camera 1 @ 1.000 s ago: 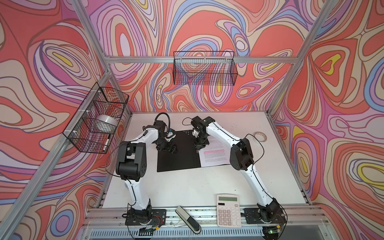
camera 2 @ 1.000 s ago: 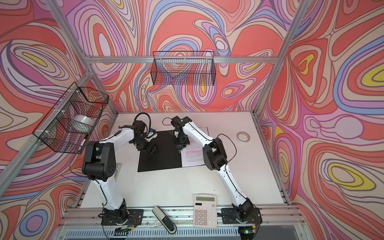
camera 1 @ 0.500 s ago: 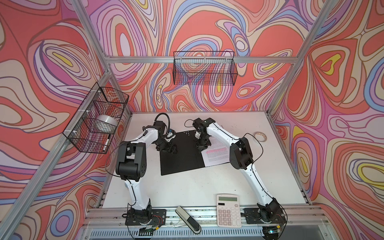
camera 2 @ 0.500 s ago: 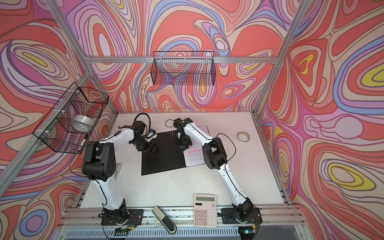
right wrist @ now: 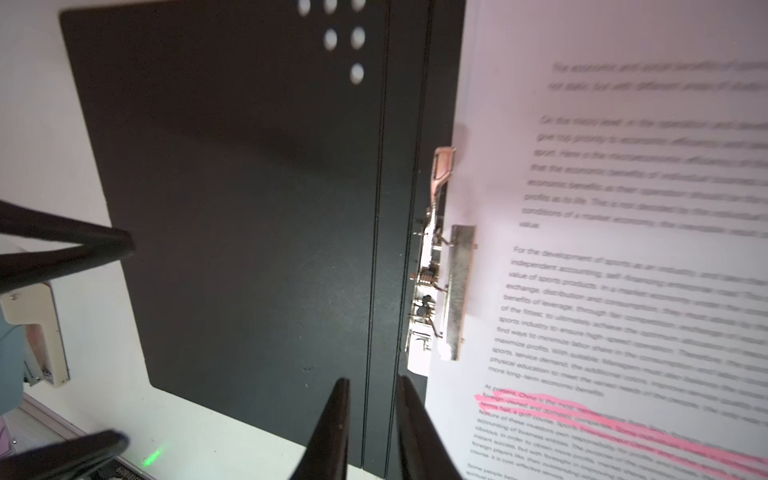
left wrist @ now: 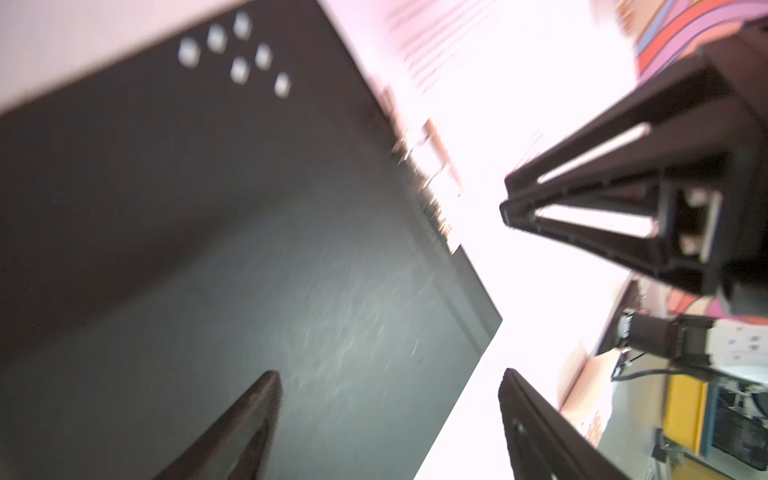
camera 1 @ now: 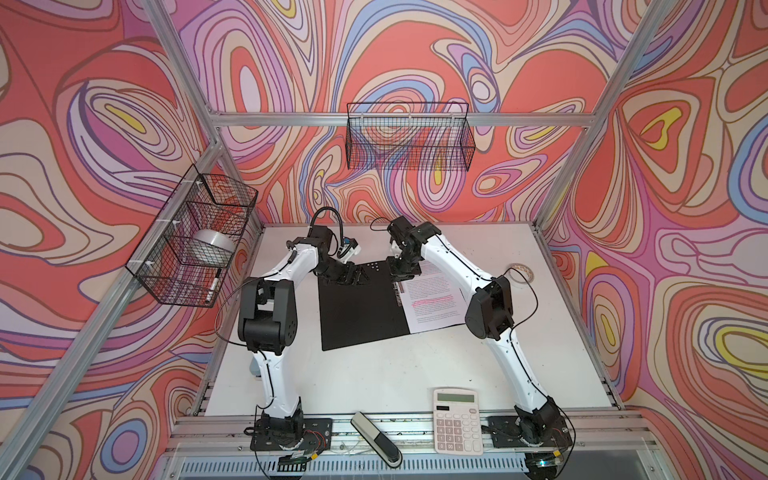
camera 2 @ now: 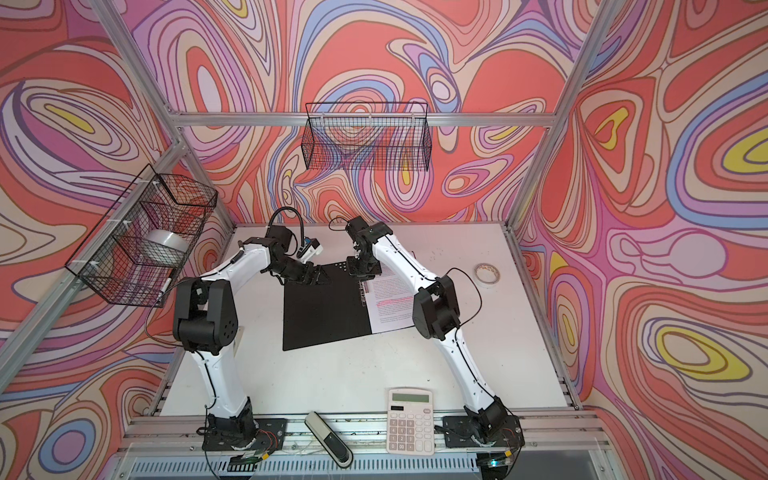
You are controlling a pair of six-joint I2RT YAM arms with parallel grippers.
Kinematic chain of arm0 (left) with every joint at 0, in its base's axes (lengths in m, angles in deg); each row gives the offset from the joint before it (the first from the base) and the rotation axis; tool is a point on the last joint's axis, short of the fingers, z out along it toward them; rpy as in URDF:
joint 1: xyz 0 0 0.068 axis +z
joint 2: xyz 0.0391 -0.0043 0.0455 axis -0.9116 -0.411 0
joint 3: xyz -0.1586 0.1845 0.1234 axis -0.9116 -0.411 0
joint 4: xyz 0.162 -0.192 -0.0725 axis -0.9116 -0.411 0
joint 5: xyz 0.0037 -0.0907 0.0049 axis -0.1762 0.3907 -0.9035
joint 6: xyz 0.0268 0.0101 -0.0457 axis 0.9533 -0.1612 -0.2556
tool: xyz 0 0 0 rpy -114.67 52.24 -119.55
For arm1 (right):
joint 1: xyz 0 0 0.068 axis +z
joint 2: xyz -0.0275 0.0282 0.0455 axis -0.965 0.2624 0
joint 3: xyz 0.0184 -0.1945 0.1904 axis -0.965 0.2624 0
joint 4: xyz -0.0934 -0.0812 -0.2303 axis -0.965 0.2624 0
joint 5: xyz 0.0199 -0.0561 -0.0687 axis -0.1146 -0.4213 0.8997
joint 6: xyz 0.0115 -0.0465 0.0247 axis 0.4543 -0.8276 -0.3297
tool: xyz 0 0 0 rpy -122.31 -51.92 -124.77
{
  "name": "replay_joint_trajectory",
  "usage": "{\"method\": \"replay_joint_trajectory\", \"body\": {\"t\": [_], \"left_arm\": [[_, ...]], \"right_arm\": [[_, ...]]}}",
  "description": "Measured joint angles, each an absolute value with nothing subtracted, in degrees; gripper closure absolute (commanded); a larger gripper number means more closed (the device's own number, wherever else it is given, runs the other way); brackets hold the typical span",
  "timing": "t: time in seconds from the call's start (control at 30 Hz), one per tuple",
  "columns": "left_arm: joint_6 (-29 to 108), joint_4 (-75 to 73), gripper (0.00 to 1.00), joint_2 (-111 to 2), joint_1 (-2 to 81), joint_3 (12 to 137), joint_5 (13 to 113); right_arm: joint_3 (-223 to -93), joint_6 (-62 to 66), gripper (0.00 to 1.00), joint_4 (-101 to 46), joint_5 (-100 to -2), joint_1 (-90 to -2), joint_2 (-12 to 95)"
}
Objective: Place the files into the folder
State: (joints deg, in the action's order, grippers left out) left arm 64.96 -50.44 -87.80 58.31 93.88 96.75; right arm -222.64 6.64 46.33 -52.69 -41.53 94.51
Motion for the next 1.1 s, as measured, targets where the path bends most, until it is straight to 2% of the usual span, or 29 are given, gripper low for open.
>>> {"method": "replay_joint_trajectory", "body": {"t": [0.23, 0.43, 0.8, 1.1], "left_arm": [[60.74, -47.43, 0.18, -97.72, 51.54, 103.0, 98.37], [56.06, -44.67, 0.19, -103.6, 47.3, 108.22, 97.32], [49.18, -38.27, 0.19, -107.34, 48.1, 109.71, 98.5], [45.2, -33.42, 0.19, -109.89, 48.1, 110.71, 104.99]], "right_arm": [[-215.17, 8.45, 0.79, 42.24, -50.15, -44.77, 85.88], [-211.91, 8.65, 0.79, 40.74, -49.41, -46.06, 84.09], [-207.85, 8.63, 0.8, 38.81, -49.39, -45.95, 82.53], [-206.21, 8.63, 0.8, 36.84, -49.39, -46.27, 79.5]]}}
